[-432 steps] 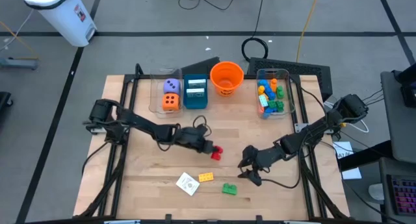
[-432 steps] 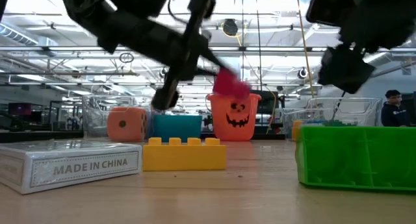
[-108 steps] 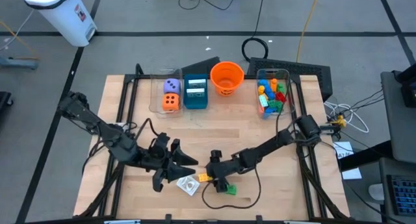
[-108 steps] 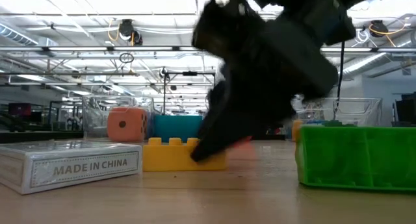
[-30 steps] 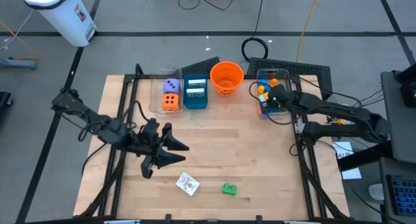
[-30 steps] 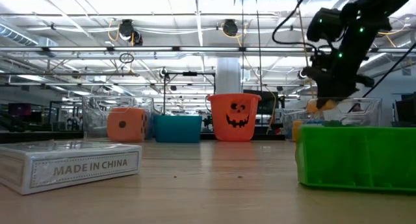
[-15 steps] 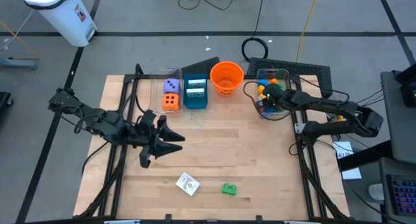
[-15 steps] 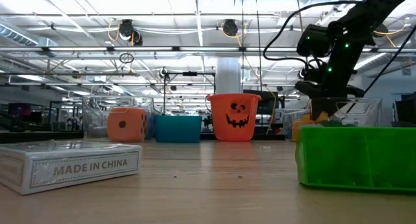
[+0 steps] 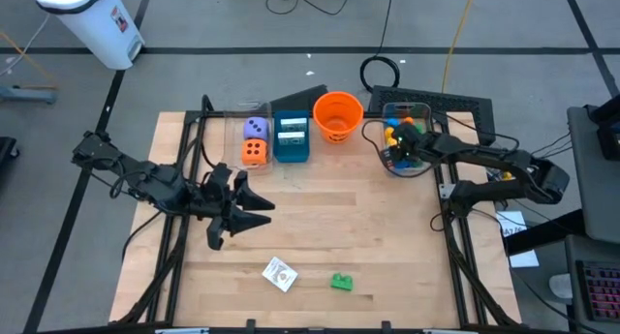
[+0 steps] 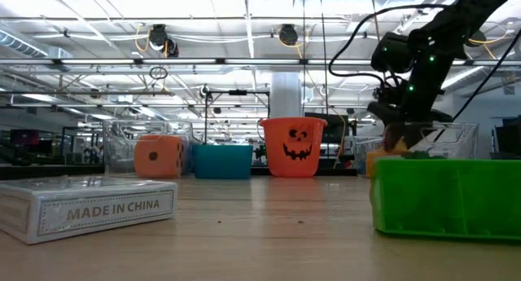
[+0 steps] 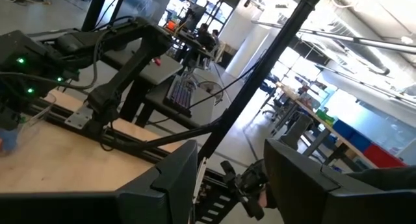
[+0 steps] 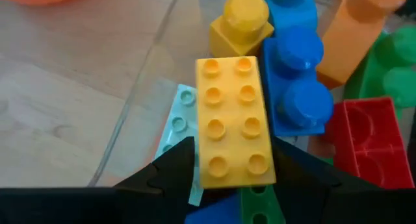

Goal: Pick & Place Toys
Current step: Put the yellow game piece into the right transparent bin, then put the gold deck of cards into the blue bin

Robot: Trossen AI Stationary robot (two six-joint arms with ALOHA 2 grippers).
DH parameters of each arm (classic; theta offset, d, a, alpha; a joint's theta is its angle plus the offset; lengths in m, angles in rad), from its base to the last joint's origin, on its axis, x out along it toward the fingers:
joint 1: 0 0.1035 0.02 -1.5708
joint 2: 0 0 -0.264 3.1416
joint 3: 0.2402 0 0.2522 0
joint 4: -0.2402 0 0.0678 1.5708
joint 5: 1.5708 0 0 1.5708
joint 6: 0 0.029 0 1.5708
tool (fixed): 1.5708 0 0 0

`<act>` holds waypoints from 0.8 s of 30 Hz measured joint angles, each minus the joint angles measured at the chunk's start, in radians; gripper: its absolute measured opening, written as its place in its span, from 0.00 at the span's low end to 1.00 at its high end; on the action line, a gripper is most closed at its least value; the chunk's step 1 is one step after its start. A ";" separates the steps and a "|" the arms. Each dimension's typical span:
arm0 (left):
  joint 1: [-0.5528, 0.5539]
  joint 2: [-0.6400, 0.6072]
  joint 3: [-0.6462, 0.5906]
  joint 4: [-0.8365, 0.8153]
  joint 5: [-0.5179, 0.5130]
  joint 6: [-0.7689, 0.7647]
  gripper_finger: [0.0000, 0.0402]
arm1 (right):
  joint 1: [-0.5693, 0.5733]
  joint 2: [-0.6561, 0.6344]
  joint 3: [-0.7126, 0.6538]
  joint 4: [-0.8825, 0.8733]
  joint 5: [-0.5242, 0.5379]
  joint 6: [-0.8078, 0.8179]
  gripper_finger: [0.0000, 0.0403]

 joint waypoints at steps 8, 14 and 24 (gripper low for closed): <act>0.000 0.000 0.000 0.001 0.000 0.000 0.46 | -0.019 -0.029 0.000 0.071 -0.044 -0.044 0.57; 0.000 0.000 0.000 0.001 0.000 0.000 0.46 | -0.019 -0.105 -0.001 0.087 -0.066 -0.116 0.59; 0.019 0.000 0.000 0.004 -0.002 0.004 0.46 | -0.017 -0.291 -0.001 0.143 -0.213 -0.137 0.58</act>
